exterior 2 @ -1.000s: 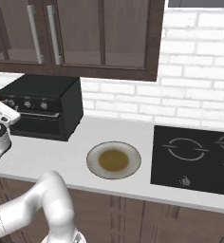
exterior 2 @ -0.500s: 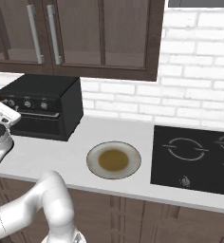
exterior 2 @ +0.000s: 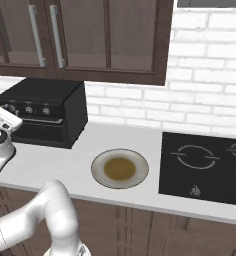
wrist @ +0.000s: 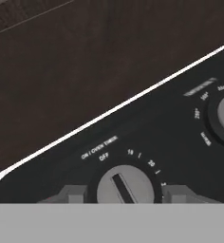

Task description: Pick up the kebab skewer and baguette bread, and place them inside the toaster oven. Close the toaster oven door and start by setting the timer.

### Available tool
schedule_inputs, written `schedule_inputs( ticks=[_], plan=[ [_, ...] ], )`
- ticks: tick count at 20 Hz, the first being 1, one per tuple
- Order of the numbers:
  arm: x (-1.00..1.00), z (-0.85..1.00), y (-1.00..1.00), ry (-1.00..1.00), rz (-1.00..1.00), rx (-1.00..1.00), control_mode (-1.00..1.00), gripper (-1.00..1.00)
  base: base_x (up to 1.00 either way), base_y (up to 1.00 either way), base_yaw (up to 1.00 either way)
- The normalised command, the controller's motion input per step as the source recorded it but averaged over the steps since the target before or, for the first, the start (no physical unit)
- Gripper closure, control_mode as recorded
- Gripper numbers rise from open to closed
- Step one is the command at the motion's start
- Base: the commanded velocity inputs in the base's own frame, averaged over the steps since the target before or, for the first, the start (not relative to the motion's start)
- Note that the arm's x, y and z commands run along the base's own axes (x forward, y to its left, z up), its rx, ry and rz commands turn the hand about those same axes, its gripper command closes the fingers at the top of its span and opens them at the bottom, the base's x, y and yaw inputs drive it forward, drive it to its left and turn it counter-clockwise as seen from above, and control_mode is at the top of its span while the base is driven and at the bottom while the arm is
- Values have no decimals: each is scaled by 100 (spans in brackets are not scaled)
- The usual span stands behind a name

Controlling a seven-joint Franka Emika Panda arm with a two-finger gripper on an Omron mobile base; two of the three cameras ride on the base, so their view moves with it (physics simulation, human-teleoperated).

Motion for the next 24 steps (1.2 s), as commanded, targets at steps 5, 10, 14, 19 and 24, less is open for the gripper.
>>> schedule_inputs(
  ticks=[5, 10, 14, 19, 24],
  plan=[
    [-12, 54, -65, -3, 1, 1, -100, 100, 0, 0, 0],
    [-23, 67, -62, -2, 1, 0, -100, 100, 0, 0, 0],
    [-23, 68, -70, -2, 0, 0, -100, 100, 0, 0, 0],
    [-22, 42, -49, -1, 0, 0, -100, 100, 0, 0, 0],
    [-10, 49, -28, 0, 0, 1, -100, 100, 0, 0, 0]
  ],
)
